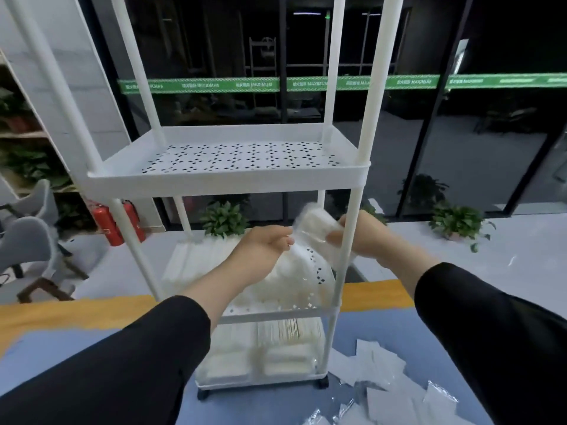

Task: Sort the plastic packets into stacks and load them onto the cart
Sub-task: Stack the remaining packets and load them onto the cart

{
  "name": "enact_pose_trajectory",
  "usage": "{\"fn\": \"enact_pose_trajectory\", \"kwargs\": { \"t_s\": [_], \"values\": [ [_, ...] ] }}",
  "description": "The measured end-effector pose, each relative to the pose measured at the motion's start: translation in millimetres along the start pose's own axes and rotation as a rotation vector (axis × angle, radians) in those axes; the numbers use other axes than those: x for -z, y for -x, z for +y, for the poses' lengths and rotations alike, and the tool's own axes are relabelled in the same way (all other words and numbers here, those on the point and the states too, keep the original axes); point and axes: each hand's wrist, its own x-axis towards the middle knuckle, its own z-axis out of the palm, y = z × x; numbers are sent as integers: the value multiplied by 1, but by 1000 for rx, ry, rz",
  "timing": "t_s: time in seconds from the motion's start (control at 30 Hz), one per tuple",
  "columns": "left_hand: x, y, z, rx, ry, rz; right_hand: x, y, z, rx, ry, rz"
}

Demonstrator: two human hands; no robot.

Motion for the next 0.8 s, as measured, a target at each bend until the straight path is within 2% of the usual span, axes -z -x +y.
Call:
{"fn": "enact_pose_trajectory", "kwargs": {
  "t_s": [0.2,0.3,0.37,0.57,0.7,0.8],
  "values": [
    [-31,-21,21,187,394,-22,-10,-29,6,115,-70,-29],
    [-40,-28,19,266,483,10,-24,-33,10,131,-94,-79],
    [-39,-29,19,278,461,1,-30,-34,10,131,-102,-94],
    [-40,-37,11,300,240,-17,-39,-37,17,172,-126,-130],
    [-42,-44,7,132,-336,40,-36,-43,28,192,-73,-165],
    [-41,-39,3,-15,-619,52,-35,-42,40,263,73,-166]
  ]
}}
